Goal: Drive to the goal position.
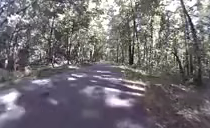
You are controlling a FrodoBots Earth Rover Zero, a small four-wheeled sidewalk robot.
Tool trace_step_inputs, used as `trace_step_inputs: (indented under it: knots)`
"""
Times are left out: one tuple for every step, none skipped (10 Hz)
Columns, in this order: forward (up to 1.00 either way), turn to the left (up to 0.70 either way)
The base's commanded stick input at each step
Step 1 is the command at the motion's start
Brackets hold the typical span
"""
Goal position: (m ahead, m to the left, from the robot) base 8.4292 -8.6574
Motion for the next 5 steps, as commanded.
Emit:
trace_step_inputs:
  knots:
    - [0.45, 0.0]
    - [0.45, 0.0]
    - [0.45, 0.0]
    - [0.45, 0.0]
    - [0.45, 0.0]
